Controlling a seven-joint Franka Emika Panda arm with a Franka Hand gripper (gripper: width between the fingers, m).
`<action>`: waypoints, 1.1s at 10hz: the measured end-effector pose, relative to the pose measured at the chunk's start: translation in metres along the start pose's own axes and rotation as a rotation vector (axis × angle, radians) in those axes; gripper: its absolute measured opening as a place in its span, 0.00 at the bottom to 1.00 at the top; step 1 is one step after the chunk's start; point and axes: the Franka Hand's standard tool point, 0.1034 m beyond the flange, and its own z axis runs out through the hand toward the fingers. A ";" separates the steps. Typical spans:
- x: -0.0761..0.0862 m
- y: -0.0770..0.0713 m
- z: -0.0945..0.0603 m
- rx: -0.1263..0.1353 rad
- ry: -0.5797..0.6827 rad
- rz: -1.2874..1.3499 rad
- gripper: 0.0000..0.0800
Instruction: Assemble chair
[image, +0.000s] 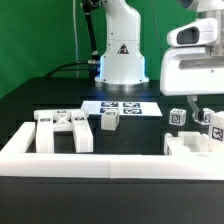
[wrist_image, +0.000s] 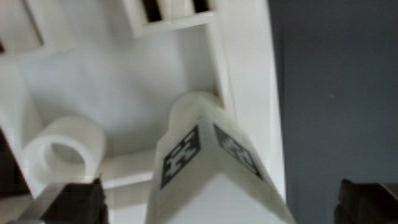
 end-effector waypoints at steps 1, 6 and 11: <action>0.000 0.001 0.000 -0.001 -0.001 -0.076 0.81; 0.000 0.001 0.001 -0.019 -0.002 -0.317 0.80; 0.000 0.001 0.001 -0.018 -0.001 -0.206 0.36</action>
Offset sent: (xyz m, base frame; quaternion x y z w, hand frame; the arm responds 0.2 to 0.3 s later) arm -0.0030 0.0060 0.0021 -0.0043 0.0002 -0.1122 0.9937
